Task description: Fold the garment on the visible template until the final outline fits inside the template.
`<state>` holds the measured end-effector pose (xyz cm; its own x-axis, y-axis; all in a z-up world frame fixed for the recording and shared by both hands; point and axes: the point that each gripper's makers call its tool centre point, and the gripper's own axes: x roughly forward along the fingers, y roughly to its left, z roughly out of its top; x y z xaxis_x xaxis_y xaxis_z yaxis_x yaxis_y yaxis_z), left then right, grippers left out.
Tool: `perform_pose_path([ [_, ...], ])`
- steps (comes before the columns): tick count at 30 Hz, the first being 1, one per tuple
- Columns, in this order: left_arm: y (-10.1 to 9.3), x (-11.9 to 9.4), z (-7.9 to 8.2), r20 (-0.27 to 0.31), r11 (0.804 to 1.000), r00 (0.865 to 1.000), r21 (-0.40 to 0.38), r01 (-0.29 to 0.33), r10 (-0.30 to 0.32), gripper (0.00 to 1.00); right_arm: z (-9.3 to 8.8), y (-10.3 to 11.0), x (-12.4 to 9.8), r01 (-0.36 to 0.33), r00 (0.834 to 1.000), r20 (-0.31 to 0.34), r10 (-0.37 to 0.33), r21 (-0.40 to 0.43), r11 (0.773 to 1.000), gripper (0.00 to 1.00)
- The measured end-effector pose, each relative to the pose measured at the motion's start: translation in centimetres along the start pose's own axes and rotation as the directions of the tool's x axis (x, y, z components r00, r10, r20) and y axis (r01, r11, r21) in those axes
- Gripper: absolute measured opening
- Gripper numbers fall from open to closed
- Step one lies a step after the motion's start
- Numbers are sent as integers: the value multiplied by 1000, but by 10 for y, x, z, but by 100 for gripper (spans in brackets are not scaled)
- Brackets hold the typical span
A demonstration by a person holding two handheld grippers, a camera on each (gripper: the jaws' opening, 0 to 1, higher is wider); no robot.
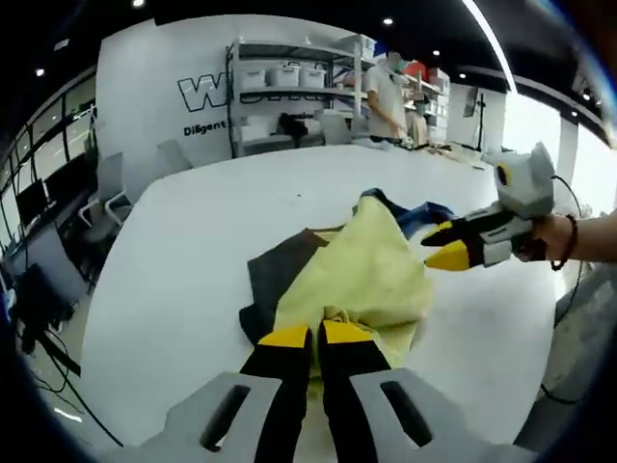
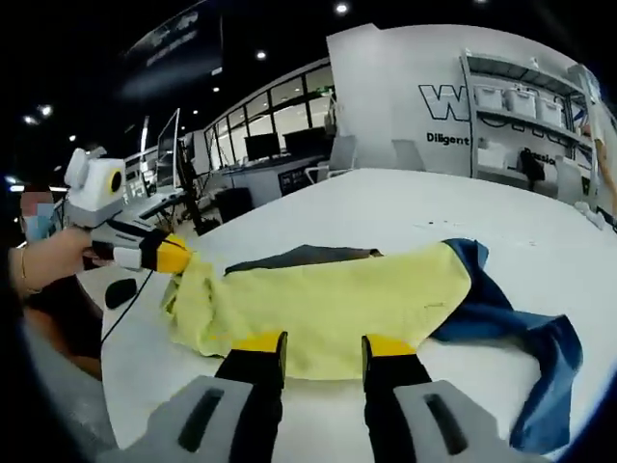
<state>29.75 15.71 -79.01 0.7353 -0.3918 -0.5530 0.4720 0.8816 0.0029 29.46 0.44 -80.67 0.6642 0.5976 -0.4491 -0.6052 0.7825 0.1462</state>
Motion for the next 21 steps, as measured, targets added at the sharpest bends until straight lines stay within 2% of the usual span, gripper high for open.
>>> perform_pose_path([
  [2,0,1,0,-3,1000,1000,7,-5,5,4,-1,30,2,-57,998,19,57,7,998,28],
  [4,-1,2,-1,-10,1000,1000,24,-11,11,4,-7,52,5,-96,995,2,96,-12,995,27],
  [10,6,7,-7,-43,999,998,-11,-35,34,4,-26,100,16,-149,988,-40,148,-24,989,27],
  [15,6,9,-10,-55,999,998,-9,-34,33,4,-36,121,26,-166,984,-78,159,-85,983,27],
  [21,6,9,-11,-56,1000,998,-11,-25,24,4,-40,124,32,-166,983,-92,157,-99,981,26],
])
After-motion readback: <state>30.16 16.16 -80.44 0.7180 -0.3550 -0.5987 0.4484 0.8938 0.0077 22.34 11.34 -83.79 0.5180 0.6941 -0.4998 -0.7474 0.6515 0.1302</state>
